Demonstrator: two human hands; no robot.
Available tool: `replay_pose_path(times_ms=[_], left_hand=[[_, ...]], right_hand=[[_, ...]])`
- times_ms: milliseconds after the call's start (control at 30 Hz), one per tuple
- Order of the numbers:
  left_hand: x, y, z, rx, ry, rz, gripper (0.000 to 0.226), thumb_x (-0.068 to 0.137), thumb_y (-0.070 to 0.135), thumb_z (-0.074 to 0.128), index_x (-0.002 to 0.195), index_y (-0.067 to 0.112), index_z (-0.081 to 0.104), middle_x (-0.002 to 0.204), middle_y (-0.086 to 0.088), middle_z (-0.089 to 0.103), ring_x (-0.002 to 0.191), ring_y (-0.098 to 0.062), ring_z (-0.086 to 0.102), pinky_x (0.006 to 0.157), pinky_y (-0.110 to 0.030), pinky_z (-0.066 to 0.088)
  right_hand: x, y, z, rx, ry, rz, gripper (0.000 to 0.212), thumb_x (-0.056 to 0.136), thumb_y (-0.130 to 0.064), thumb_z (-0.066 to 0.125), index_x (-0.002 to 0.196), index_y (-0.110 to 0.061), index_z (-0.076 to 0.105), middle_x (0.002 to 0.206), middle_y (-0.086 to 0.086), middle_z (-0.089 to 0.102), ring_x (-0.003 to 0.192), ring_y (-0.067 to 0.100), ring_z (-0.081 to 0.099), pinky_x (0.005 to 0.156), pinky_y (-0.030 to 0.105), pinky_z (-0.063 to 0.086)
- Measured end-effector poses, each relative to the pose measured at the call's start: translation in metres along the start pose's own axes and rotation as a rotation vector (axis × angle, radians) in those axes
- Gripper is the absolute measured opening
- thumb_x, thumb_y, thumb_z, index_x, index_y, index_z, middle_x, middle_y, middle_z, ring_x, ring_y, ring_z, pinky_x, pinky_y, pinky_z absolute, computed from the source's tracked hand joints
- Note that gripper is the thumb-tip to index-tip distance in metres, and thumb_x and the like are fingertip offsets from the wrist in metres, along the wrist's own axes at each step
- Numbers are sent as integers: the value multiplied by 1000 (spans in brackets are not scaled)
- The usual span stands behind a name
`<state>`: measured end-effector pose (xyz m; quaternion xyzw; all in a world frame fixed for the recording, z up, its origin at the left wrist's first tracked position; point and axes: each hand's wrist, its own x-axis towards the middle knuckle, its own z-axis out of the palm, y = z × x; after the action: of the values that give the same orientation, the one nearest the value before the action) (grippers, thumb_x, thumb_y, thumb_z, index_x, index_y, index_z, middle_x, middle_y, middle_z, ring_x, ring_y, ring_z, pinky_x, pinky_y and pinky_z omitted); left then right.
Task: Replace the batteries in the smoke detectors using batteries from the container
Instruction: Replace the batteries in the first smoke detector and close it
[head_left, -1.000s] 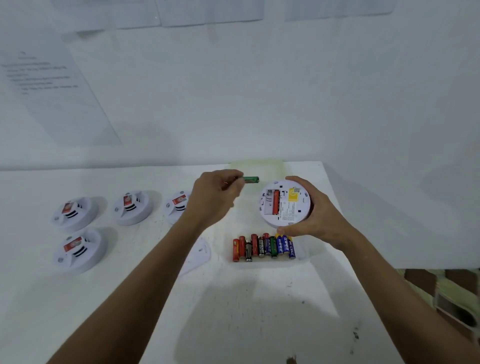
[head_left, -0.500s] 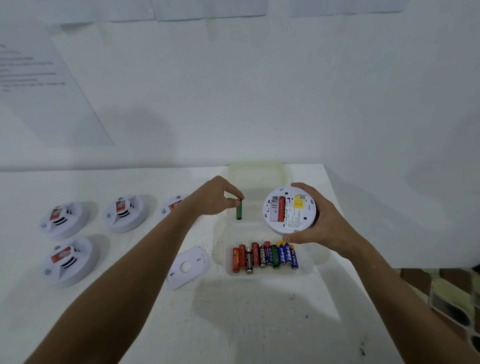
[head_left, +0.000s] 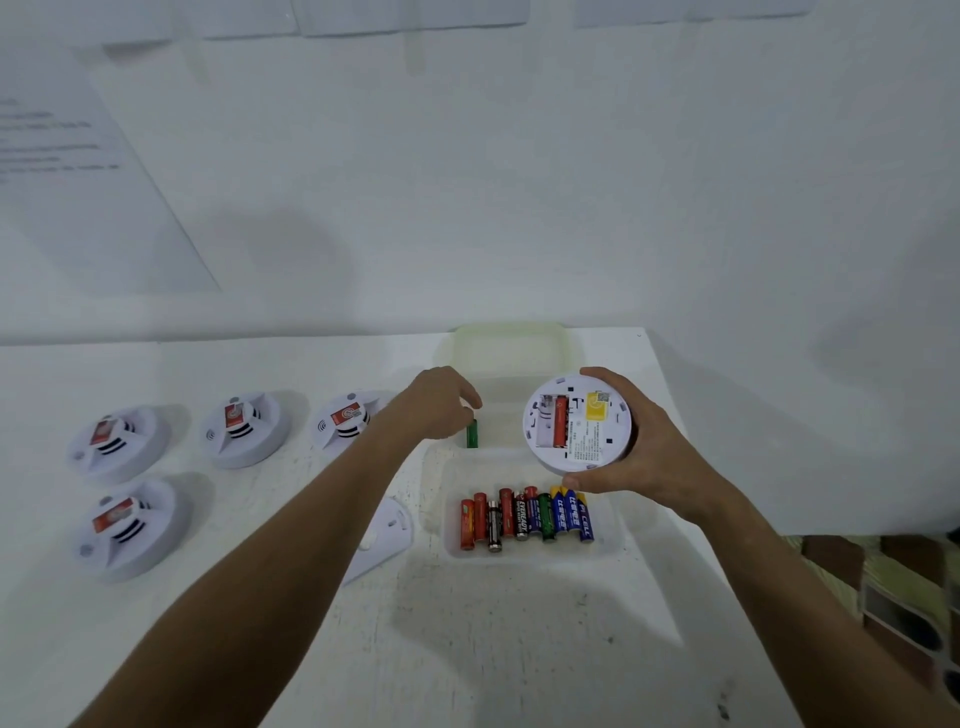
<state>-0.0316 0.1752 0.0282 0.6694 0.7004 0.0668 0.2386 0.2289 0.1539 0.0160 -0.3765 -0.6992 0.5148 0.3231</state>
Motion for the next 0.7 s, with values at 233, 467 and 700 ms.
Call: replay_pose_path(times_ms=[233, 467, 700], left_hand=[[-36, 13, -16, -172, 294, 108, 23, 90, 30, 63, 112, 25, 68, 126, 4, 53, 118, -13, 50, 93, -21, 32], [-72, 42, -18, -380, 167, 299, 26, 83, 25, 71, 102, 39, 61, 117, 12, 54, 101, -6, 59, 75, -14, 48], [-82, 47, -14, -389, 210, 294, 29, 80, 20, 72, 102, 34, 58, 113, 3, 57, 96, -12, 61, 74, -21, 55]], right_hand=[[0, -7, 3, -1, -11, -15, 97, 52, -6, 92, 135, -30, 47, 121, -19, 61, 117, 4, 57, 87, 30, 59], [4, -15, 12, 15, -44, -78, 99, 54, -1, 93, 139, -21, 46, 125, -7, 61, 118, 14, 58, 89, 26, 55], [5, -23, 19, 1, -45, -107, 99, 52, -2, 92, 137, -25, 46, 120, -15, 63, 113, 8, 60, 86, 23, 55]])
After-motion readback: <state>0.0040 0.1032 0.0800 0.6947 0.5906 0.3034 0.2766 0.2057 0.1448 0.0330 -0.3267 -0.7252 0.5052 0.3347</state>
